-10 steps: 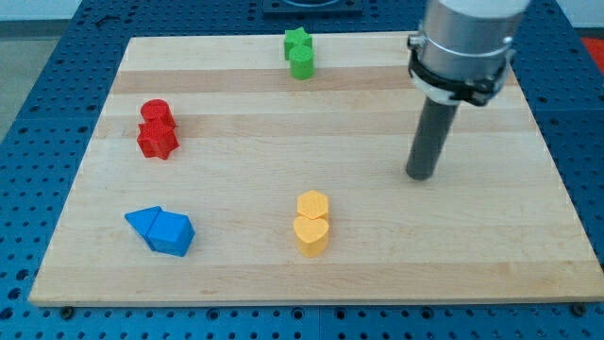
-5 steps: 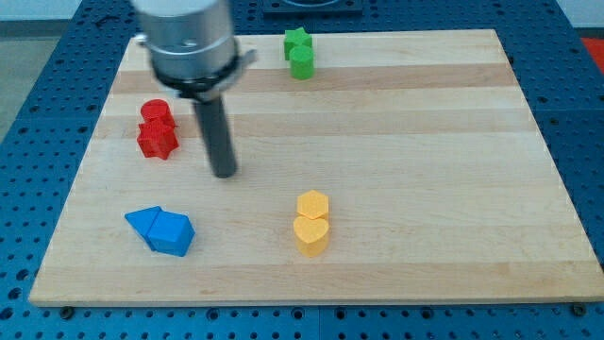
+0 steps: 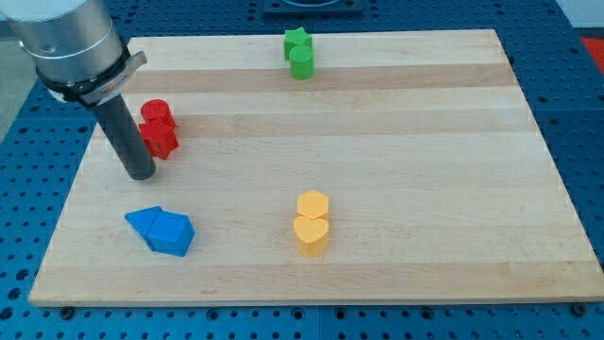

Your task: Move the blue cube towards center right

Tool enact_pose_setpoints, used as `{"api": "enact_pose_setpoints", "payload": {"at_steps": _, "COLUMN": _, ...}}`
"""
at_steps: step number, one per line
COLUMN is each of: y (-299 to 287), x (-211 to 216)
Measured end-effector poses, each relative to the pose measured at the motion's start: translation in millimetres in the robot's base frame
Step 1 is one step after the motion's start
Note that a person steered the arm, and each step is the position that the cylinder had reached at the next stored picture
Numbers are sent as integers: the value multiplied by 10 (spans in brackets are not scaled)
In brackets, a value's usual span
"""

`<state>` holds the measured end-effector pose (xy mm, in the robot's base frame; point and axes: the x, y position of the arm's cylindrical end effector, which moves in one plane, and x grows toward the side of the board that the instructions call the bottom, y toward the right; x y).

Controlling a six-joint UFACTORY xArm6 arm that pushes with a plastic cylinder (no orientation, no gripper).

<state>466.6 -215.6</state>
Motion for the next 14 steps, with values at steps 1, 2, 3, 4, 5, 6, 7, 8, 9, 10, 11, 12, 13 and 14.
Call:
{"api": "enact_pose_setpoints", "payload": {"at_steps": 1, "y": -55, "x": 346}}
{"api": "enact_pose_setpoints", "payload": {"at_steps": 2, "y": -337, "x": 637}}
{"api": "enact_pose_setpoints", "payload": {"at_steps": 3, "y": -530, "x": 881}}
{"api": "enact_pose_setpoints", "payload": {"at_steps": 4, "y": -479, "x": 1044}}
{"api": "enact_pose_setpoints", "payload": {"at_steps": 5, "y": 0, "x": 1286}}
{"api": "enact_pose_setpoints", "payload": {"at_steps": 6, "y": 326, "x": 1230}}
{"api": "enact_pose_setpoints", "payload": {"at_steps": 7, "y": 371, "x": 836}}
{"api": "enact_pose_setpoints", "payload": {"at_steps": 8, "y": 447, "x": 576}}
{"api": "enact_pose_setpoints", "payload": {"at_steps": 9, "y": 594, "x": 571}}
{"api": "enact_pose_setpoints", "payload": {"at_steps": 10, "y": 767, "x": 571}}
{"api": "enact_pose_setpoints", "payload": {"at_steps": 11, "y": 1136, "x": 294}}
{"api": "enact_pose_setpoints", "payload": {"at_steps": 12, "y": 1885, "x": 293}}
{"api": "enact_pose_setpoints", "payload": {"at_steps": 13, "y": 2399, "x": 321}}
{"api": "enact_pose_setpoints", "payload": {"at_steps": 14, "y": 2936, "x": 321}}
